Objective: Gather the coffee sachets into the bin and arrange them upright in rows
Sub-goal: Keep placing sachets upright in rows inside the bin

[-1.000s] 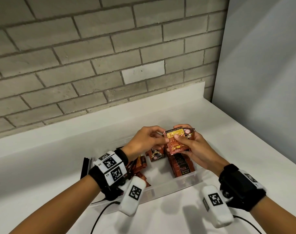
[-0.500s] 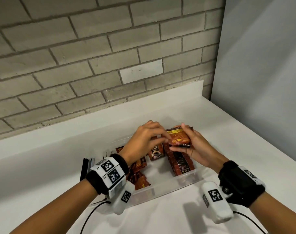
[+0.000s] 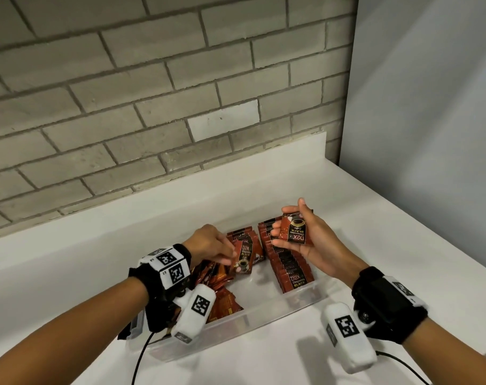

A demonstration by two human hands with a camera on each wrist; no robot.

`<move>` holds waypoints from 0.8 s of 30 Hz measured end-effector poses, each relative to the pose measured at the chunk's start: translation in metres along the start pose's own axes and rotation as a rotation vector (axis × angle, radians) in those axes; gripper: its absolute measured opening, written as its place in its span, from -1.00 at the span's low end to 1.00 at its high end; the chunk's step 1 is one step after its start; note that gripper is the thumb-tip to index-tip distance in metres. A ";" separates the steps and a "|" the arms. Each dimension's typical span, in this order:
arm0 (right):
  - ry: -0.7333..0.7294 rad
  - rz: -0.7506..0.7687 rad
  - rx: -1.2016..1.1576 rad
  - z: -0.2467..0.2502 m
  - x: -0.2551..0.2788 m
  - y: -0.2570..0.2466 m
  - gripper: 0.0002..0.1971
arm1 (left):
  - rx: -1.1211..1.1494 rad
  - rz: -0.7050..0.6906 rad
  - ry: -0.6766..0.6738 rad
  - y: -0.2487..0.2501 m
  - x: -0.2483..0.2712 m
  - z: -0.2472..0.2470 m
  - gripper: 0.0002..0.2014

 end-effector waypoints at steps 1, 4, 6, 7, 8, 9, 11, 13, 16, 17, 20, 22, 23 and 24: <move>0.002 0.001 0.003 0.000 0.000 0.000 -0.55 | -0.023 0.032 -0.015 -0.002 -0.003 -0.002 -0.88; 0.000 -0.001 0.008 -0.001 0.000 0.000 -0.56 | -0.150 0.115 -0.002 -0.001 -0.012 -0.005 -0.94; 0.000 0.001 0.005 0.000 0.000 0.000 -0.56 | -0.213 0.162 0.014 0.001 -0.018 -0.005 -0.90; 0.000 0.002 0.001 0.000 0.000 0.000 -0.56 | -0.226 0.178 0.020 0.002 -0.020 -0.005 -0.90; 0.000 0.004 -0.003 0.001 0.000 0.000 -0.56 | -0.234 0.185 0.025 0.002 -0.023 -0.005 -0.90; -0.001 0.005 -0.006 0.002 0.000 0.000 -0.57 | -0.237 0.182 0.034 0.001 -0.026 -0.005 -0.91; -0.005 0.004 -0.008 0.001 0.000 0.000 -0.57 | -0.191 0.144 0.060 0.000 -0.028 -0.003 -0.93; -0.006 0.003 -0.015 0.002 -0.001 0.000 -0.58 | -0.091 0.124 0.049 0.000 -0.028 -0.004 -0.93; -0.001 0.004 -0.032 0.002 -0.001 0.000 -0.61 | 0.057 0.164 0.021 -0.002 -0.027 -0.010 -0.90; -0.003 0.007 -0.047 0.002 -0.001 0.000 -0.64 | 0.082 0.168 0.023 -0.003 -0.028 -0.011 -0.89; -0.025 0.011 -0.117 0.004 -0.002 0.001 -0.69 | 0.085 0.176 0.046 -0.005 -0.033 -0.013 -0.86; -0.048 0.006 -0.167 0.004 -0.002 0.001 -0.67 | 0.072 0.180 0.070 -0.006 -0.035 -0.014 -0.82; -0.058 0.001 -0.182 0.004 -0.002 0.002 -0.66 | 0.077 0.177 0.078 -0.007 -0.036 -0.014 -0.82; -0.065 -0.006 -0.190 0.004 -0.003 0.002 -0.65 | 0.084 0.172 0.083 -0.007 -0.036 -0.014 -0.80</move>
Point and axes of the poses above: each hand's wrist, its own x-axis away from the middle knuckle, its own z-axis out of the back of the hand, y = z × x, the point moved 4 cm from there along -x, towards the middle knuckle, and after that the axes turned 12 degrees about -y, right-handed, at the moved point
